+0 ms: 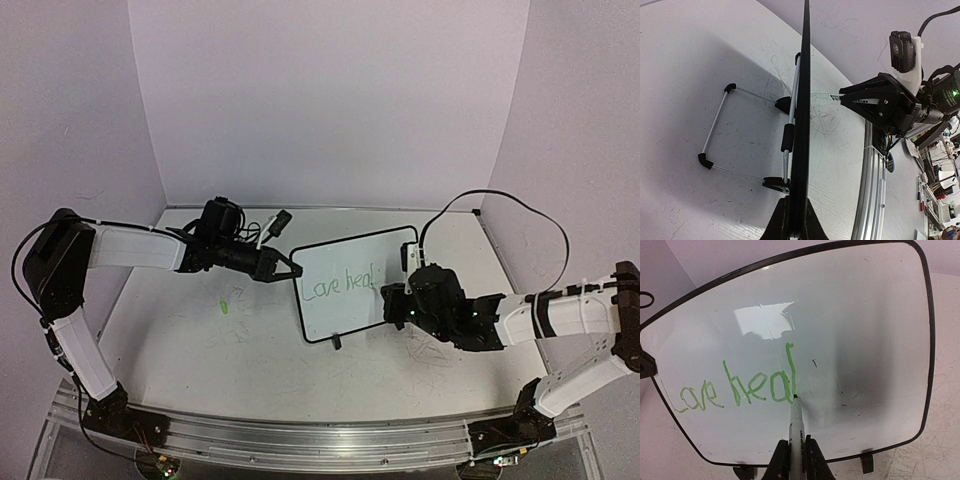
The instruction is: Write a sentence on the whiteboard
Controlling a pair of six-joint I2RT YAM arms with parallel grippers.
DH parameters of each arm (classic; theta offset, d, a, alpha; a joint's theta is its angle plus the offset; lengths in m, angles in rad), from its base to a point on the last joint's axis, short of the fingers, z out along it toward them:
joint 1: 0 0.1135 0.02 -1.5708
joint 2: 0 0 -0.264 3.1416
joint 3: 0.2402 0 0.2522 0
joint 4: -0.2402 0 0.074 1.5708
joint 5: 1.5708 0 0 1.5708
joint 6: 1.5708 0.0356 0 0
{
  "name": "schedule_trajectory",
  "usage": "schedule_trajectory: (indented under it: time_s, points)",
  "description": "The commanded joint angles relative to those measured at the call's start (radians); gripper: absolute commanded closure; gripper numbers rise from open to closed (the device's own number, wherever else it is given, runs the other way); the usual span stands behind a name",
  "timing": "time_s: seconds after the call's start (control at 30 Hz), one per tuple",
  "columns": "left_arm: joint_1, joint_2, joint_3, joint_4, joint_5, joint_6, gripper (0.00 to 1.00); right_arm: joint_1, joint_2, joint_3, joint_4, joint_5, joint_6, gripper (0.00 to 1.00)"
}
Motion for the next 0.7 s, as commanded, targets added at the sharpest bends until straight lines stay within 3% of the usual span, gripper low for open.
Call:
schedule_trajectory:
  time_s: [0.0, 0.27, 0.67]
  points:
    - [-0.003, -0.035, 0.032, -0.036, 0.03, 0.005, 1.0, 0.002, -0.024, -0.011, -0.024, 0.023, 0.009, 1.0]
    - [-0.003, -0.032, 0.033, -0.036, 0.028, 0.005, 1.0, 0.002, -0.116, 0.011, -0.027, 0.079, -0.048, 1.0]
    - [-0.004, -0.039, 0.033, -0.037, 0.023, 0.006, 1.0, -0.004, -0.281, -0.09, 0.052, 0.057, -0.111, 1.0]
